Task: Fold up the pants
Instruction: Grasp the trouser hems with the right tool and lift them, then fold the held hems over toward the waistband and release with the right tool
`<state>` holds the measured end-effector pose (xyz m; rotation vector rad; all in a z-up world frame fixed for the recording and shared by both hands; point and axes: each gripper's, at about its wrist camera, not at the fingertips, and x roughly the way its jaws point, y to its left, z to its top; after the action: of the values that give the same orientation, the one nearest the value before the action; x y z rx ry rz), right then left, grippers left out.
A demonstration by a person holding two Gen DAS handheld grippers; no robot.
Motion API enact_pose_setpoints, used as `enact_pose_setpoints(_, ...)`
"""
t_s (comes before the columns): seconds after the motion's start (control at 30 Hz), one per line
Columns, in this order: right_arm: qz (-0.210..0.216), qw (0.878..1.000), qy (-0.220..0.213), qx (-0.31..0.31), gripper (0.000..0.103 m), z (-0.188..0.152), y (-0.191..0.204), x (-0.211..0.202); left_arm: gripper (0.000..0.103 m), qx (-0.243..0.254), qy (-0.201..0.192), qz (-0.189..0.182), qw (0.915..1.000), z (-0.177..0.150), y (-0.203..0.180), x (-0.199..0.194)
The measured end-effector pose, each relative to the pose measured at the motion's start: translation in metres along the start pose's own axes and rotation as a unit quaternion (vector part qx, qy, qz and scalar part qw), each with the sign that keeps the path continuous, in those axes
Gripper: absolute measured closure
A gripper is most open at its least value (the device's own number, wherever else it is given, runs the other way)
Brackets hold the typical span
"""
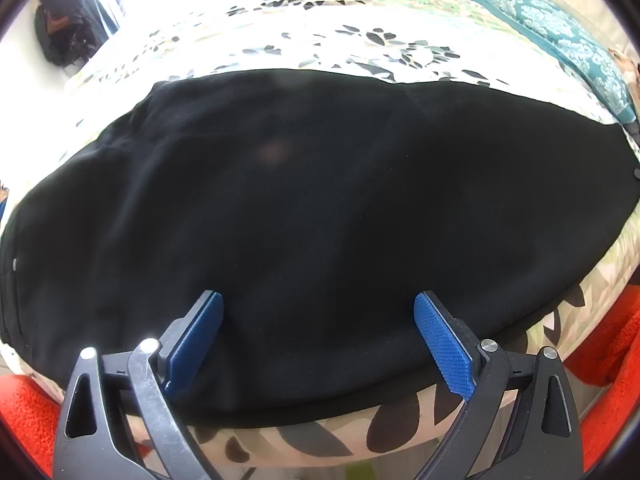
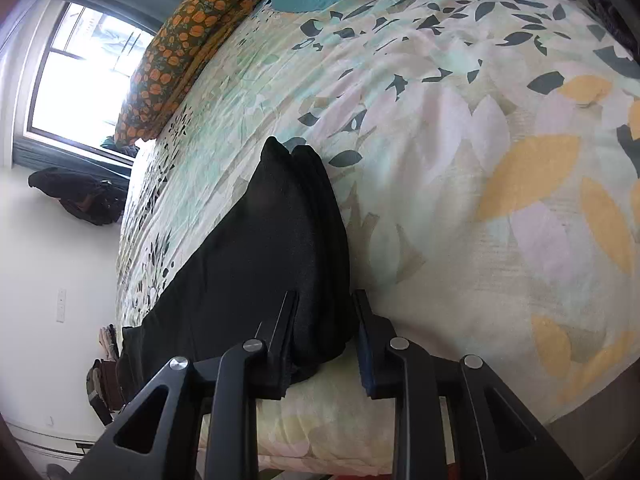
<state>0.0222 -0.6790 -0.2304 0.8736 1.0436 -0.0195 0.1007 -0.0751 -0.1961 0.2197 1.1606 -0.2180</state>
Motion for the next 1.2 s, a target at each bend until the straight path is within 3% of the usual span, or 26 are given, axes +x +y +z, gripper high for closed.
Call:
enact_pose_setpoints(0.23,0.085,0.994,-0.061,0.01,0.082,-0.013,0.033,-0.033,0.007,-0.012,0.002,-0.011,0.9999,0.0,0.006,-0.006)
enact_pose_setpoints(0.43,0.168,0.983,-0.069,-0.032,0.082,-0.042,0.12,-0.048,0.007,-0.045,-0.025,-0.035,0.9981,0.003,0.028,-0.027)
enact_pose_setpoints(0.57,0.218,0.973,-0.053,-0.045,0.082,-0.076,0.185,-0.025,0.007,-0.084,-0.051,-0.04,0.9943,0.004,0.056,-0.042)
enact_pose_setpoints(0.7,0.249,0.968,-0.013,-0.04,0.082,-0.116,0.24,0.03,0.007,-0.128,-0.061,-0.041,0.989,-0.012,0.09,-0.045)
enact_pose_setpoints(0.87,0.255,0.966,0.041,-0.023,0.082,-0.171,0.296,0.112,0.007,-0.172,-0.05,-0.044,0.9829,-0.03,0.126,-0.04)
enact_pose_setpoints(0.97,0.252,0.965,0.068,-0.042,0.082,-0.203,0.334,0.151,0.007,-0.192,-0.065,-0.052,0.9777,-0.028,0.141,-0.045)
enact_pose_setpoints(1.07,0.234,0.962,0.1,-0.099,0.082,-0.238,0.374,0.184,0.007,-0.2,-0.07,-0.049,0.9759,-0.028,0.149,-0.045)
enact_pose_setpoints(1.2,0.177,0.959,0.116,-0.188,0.081,-0.275,0.407,0.218,0.007,-0.225,-0.065,-0.054,0.9707,-0.029,0.159,-0.04)
